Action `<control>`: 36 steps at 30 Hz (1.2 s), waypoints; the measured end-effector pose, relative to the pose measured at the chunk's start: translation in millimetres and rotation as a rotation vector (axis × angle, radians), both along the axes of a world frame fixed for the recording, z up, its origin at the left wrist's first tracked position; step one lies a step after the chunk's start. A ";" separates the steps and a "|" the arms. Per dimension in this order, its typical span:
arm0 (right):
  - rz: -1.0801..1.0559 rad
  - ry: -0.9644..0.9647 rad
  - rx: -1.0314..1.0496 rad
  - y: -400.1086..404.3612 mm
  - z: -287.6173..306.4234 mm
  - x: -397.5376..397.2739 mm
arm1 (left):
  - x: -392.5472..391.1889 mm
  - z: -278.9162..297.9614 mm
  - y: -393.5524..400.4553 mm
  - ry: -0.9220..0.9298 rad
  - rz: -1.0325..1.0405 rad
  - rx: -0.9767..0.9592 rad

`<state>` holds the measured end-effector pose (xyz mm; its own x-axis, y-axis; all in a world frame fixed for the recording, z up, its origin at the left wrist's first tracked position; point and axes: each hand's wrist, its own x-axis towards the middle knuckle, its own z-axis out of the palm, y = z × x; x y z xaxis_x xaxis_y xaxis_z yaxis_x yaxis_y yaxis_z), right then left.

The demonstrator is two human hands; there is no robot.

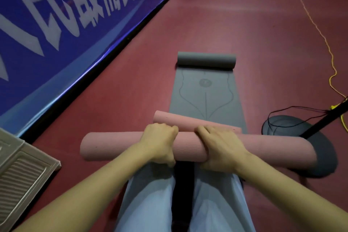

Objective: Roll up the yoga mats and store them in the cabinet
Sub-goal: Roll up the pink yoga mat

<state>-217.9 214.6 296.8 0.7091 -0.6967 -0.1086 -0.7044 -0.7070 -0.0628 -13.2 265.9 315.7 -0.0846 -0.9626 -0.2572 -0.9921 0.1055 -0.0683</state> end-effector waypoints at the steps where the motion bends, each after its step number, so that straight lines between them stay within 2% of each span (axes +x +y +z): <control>1: 0.005 -0.010 -0.027 3.1 -1.7 -1.8 | 0.7 3.7 -3.0 -0.007 -0.008 0.025; 3: -0.015 0.015 -0.009 0.7 2.6 0.4 | 0.2 2.5 -1.7 0.006 0.004 0.042; 6: -0.019 0.084 0.124 -15.4 18.7 12.4 | -0.9 -7.7 8.8 0.060 0.068 -0.023; 9: -0.032 0.096 0.189 -25.5 26.4 17.8 | 1.1 -13.3 10.9 0.010 0.049 -0.047; 15: -0.041 0.002 -0.066 -8.9 -15.7 5.6 | 9.6 5.0 -18.1 -0.013 0.009 0.069; 19: -0.046 0.060 0.014 -26.6 -0.1 13.7 | 3.1 -13.9 -2.6 0.046 0.082 -0.028; 22: -0.033 0.106 0.074 -36.2 11.8 19.5 | 6.2 -13.8 -9.5 0.023 0.080 -0.015; 28: -0.039 -0.014 -0.067 -23.9 -15.3 4.0 | 11.9 -5.6 -37.0 0.011 0.025 0.091; 32: -0.097 0.116 0.068 -51.2 5.5 17.6 | 11.1 -19.0 -31.9 0.054 0.076 0.016; 36: -0.100 0.149 0.198 -68.9 13.9 24.9 | 13.7 -28.5 -28.2 0.029 0.049 -0.031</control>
<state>-193.1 145.7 310.8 0.6035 -0.7176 -0.3478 -0.7822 -0.6174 -0.0833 0.6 237.7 287.2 -0.0439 -0.9732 -0.2257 -0.9976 0.0549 -0.0424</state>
